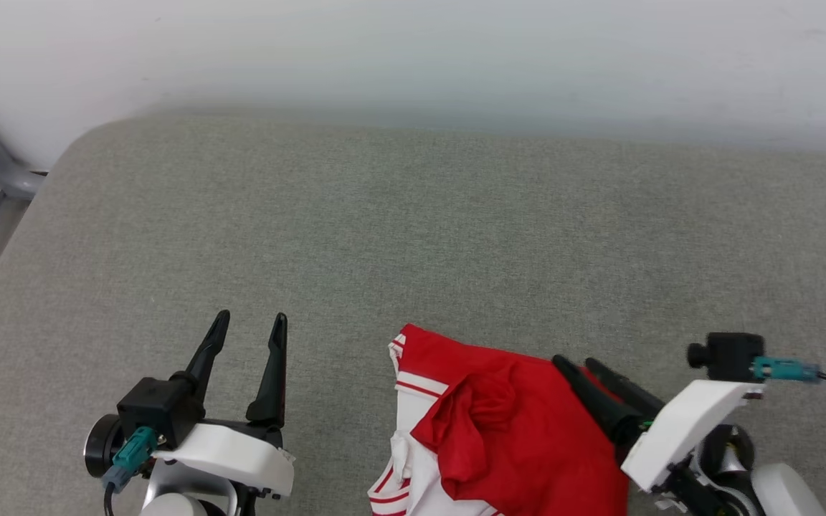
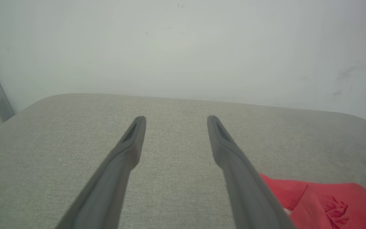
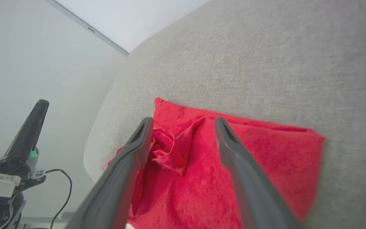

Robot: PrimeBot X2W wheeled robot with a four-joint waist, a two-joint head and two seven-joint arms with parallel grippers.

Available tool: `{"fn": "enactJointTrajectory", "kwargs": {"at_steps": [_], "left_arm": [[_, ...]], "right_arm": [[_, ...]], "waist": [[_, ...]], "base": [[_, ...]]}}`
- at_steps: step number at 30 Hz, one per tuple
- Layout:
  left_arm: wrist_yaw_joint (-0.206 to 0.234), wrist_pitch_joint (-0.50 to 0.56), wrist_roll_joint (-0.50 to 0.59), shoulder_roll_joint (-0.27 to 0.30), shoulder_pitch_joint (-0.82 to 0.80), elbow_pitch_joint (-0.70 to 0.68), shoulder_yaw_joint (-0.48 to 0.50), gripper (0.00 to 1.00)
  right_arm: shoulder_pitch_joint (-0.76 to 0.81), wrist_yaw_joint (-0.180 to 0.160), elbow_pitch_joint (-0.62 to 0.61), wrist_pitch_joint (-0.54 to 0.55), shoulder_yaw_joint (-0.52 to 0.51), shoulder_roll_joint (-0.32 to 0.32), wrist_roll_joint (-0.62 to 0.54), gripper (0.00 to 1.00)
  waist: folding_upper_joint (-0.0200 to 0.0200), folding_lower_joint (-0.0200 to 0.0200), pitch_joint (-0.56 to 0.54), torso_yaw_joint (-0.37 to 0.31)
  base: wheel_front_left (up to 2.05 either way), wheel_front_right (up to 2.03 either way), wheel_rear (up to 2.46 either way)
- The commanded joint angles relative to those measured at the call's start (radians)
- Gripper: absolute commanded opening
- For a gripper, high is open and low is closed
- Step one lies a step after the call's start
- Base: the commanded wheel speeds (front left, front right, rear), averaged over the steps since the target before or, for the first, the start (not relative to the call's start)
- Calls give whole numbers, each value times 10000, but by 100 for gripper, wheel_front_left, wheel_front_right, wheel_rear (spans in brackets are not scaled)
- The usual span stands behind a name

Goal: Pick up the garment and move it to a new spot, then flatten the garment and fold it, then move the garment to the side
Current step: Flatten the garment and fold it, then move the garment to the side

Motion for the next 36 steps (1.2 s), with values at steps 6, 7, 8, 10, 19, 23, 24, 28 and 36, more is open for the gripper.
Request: {"fn": "enactJointTrajectory", "kwargs": {"at_steps": [6,7,8,10,19,23,24,28,36], "left_arm": [[163,-53,-13,132,229,-76,175,100],[170,-55,-10,142,231,-78,199,100],[195,-56,-11,151,258,-62,226,100],[238,-56,22,154,318,-48,256,100],[344,-76,119,153,664,18,428,100],[365,-83,225,149,951,-45,499,100],[361,-84,286,132,1036,-70,491,100],[258,-87,395,24,1286,-105,455,100],[57,-78,573,-210,1416,-1,567,100]], "right_arm": [[737,-5,-970,-1550,-1638,21,-2773,100],[817,-5,-1128,-1790,-1861,30,-3172,100],[928,-5,-1238,-2024,-2082,61,-3591,100],[1107,-5,-1520,-2635,-2530,76,-4458,100],[1947,-5,-2433,-4384,-3457,344,-7128,100],[2559,-5,-2846,-4421,-3373,519,-7584,100],[2703,-5,-2941,-4356,-3323,581,-7548,100],[3133,-5,-3247,-4114,-3100,757,-7622,100],[3388,-5,-3576,-3658,-2954,958,-7495,100]], "waist": [[-1,0,-204,-514],[-1,0,-231,-568],[-1,0,-271,-630],[-1,0,-340,-743],[-1,0,-750,-1152],[-1,0,-1006,-1270],[-1,0,-1035,-1285],[-1,0,-1115,-1335],[-1,0,-1144,-1289]], "base": [[0,0,0],[0,0,0],[0,0,0],[0,0,0],[0,0,0],[0,0,0],[0,0,0],[0,0,0],[0,0,0]]}}
